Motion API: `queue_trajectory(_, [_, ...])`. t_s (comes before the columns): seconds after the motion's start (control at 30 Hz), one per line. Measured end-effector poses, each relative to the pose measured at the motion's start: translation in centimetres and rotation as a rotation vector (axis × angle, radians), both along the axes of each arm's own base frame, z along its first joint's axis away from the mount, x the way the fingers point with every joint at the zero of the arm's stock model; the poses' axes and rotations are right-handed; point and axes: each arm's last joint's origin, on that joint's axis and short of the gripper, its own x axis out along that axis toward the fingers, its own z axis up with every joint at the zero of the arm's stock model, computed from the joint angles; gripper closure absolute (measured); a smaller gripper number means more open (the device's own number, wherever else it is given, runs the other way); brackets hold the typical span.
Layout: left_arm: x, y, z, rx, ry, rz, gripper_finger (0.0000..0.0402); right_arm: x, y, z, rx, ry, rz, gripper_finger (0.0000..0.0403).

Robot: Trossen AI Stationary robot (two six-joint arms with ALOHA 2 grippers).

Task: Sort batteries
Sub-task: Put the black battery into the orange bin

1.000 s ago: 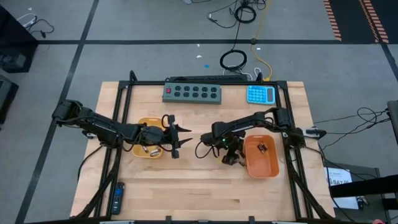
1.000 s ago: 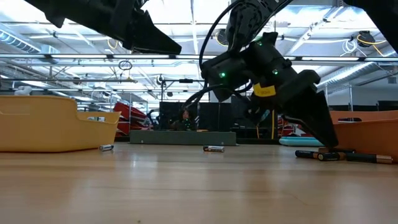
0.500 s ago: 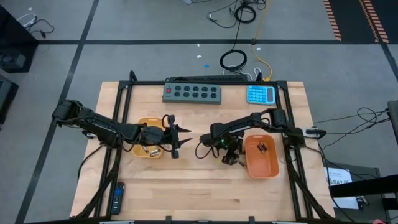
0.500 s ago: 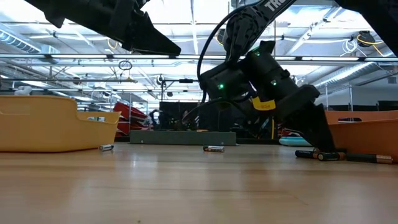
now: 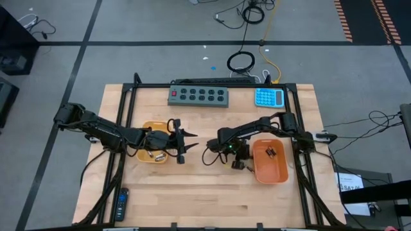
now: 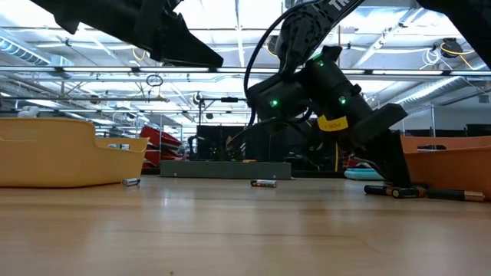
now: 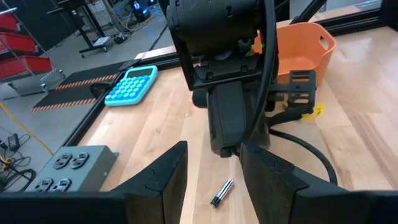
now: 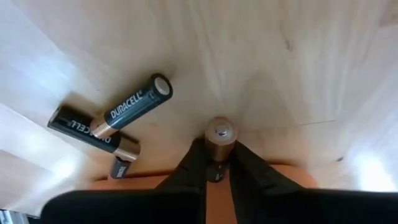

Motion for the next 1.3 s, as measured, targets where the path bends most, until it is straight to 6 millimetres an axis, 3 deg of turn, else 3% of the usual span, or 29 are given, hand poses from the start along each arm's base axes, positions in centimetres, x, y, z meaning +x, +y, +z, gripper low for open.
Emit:
queue_trajectory(0.13, [0.0,-0.2,0.1,-0.002,-0.011,-0.009,0.0243,0.0,0.3,1.2,-0.055,-0.034,0.04,0.0382])
queue_trajectory(0.37, [0.0,-0.2,0.1,-0.003,-0.013,-0.009,0.0243,-0.6,1.3,7.4,-0.19,-0.251,-0.028,0.0381])
queue_trajectory(0.6, [-0.3,-0.2,-0.8,-0.029,0.08,0.009,0.0242,-4.1,4.1,13.3,-0.283,-0.348,-0.135,0.0382])
queue_trajectory(0.7, [-0.4,-0.1,-1.0,-0.049,0.102,0.02,0.0242,-6.0,5.5,14.9,-0.308,-0.348,-0.199,0.0382])
queue_trajectory(0.8, [-0.4,-0.1,-1.0,-0.07,0.095,0.027,0.0242,-8.0,6.3,14.4,-0.308,-0.311,-0.253,0.0381])
queue_trajectory(1.07, [-0.5,-0.2,-1.1,-0.097,0.096,0.035,0.0242,-12.2,7.6,9.2,-0.272,-0.313,-0.374,0.0333])
queue_trajectory(1.3, [-0.5,-0.5,-1.1,-0.125,0.101,0.009,0.0242,-13.0,7.9,9.6,-0.278,-0.317,-0.418,0.0274])
